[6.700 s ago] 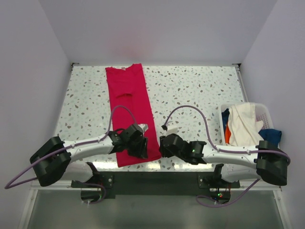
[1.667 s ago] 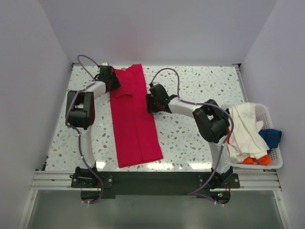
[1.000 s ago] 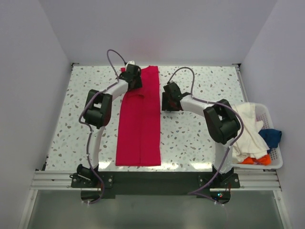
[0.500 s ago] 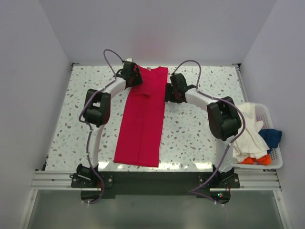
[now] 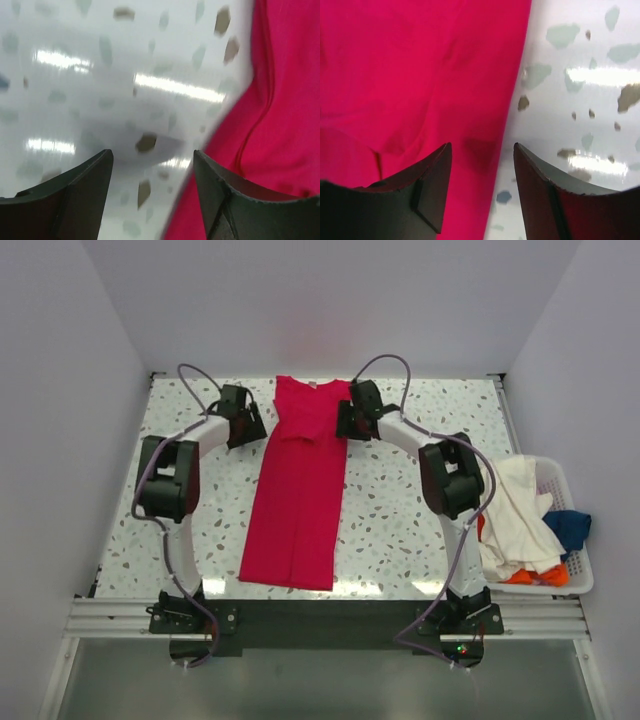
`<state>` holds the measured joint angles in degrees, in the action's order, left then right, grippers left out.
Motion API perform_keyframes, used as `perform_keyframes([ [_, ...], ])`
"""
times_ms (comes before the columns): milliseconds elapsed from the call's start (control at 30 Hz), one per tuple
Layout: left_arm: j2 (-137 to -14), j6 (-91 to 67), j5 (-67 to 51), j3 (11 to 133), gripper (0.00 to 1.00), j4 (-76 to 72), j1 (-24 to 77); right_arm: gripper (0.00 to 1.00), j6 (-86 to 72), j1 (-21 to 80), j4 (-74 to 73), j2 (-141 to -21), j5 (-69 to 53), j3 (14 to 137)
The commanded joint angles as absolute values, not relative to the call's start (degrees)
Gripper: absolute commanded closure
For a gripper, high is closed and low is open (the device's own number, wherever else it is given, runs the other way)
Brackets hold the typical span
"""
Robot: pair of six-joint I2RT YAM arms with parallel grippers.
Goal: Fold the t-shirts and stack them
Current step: Fold the tshirt
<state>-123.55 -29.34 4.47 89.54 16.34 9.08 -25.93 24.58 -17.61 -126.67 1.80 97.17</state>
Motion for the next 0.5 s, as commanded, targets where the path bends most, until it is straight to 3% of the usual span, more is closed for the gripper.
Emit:
perform_keyframes([
  [0,-109.71,-32.6,2.72,75.1,0.31,12.05,10.1,0.44,-26.63,23.47,-17.93,-130.16,2.19,103.96],
  [133,-98.46,-33.66,4.56,59.28,0.36,9.85,13.44,0.45,-26.54,23.29,-17.66,-133.68,5.53,109.23],
  [467,-81.22,-35.15,7.38,41.32,0.46,12.3,19.24,0.46,-23.29,22.94,-19.6,-141.94,10.1,118.12],
])
